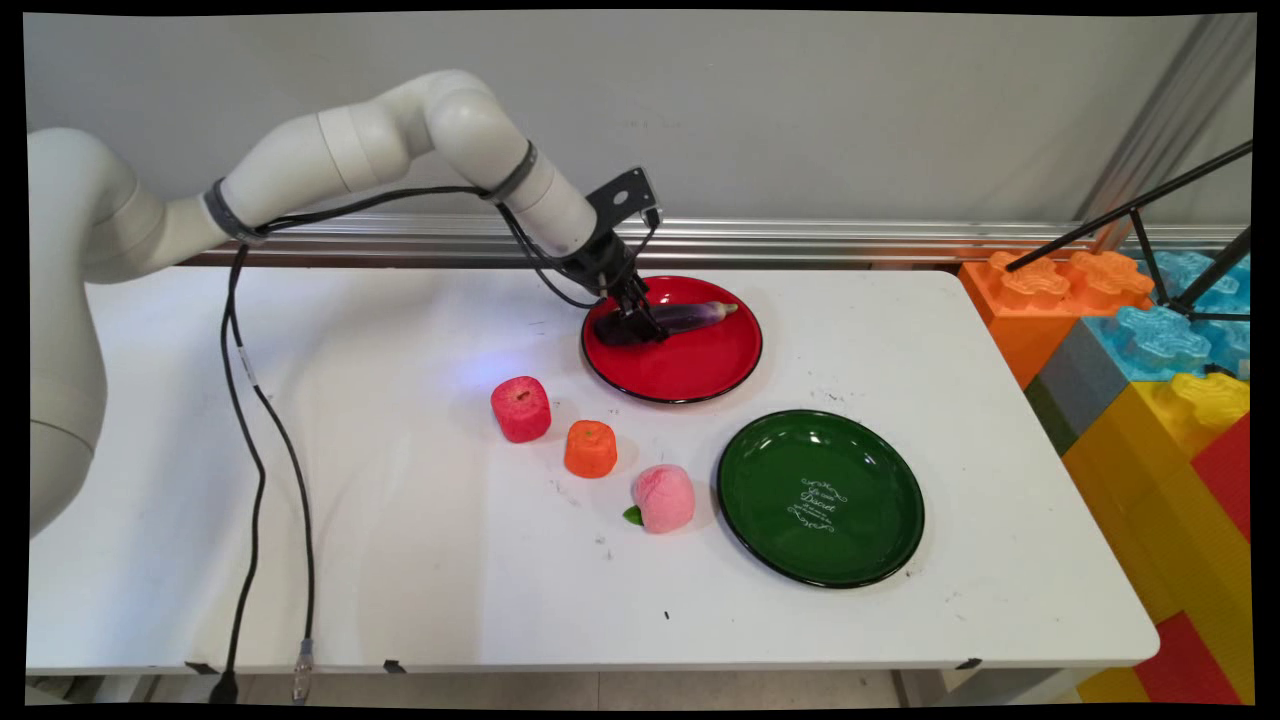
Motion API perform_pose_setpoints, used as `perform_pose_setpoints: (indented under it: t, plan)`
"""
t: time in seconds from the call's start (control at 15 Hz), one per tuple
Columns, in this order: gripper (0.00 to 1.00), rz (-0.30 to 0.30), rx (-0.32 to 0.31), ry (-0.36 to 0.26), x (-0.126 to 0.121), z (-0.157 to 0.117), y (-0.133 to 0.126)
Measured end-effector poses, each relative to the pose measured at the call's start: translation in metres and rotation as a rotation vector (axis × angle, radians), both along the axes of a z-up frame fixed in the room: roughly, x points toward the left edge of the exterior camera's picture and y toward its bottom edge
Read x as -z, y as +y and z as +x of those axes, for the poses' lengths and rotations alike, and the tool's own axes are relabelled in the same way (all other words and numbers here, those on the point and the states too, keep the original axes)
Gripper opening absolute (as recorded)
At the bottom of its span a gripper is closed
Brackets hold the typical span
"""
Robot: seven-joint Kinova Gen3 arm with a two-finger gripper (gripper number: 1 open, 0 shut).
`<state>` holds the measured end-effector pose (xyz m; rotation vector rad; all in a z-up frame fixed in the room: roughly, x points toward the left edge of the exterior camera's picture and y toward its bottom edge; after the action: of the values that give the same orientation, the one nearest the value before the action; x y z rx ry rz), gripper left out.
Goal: Pick up the eggplant from the red plate
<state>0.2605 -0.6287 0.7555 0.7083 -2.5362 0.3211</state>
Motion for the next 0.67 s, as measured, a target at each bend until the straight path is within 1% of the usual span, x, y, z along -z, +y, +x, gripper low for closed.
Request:
perform_pose_setpoints:
  t: [0.47, 0.53, 0.67]
  plan:
    - [1.00, -0.008, -0.002, -0.005, 0.0076, -0.0099, -0.0031]
    - [0.00, -0.009, 0.000, -0.006, 0.0082, -0.0108, -0.0031]
    - [0.00, -0.012, 0.003, -0.009, 0.0086, -0.0118, -0.0033]
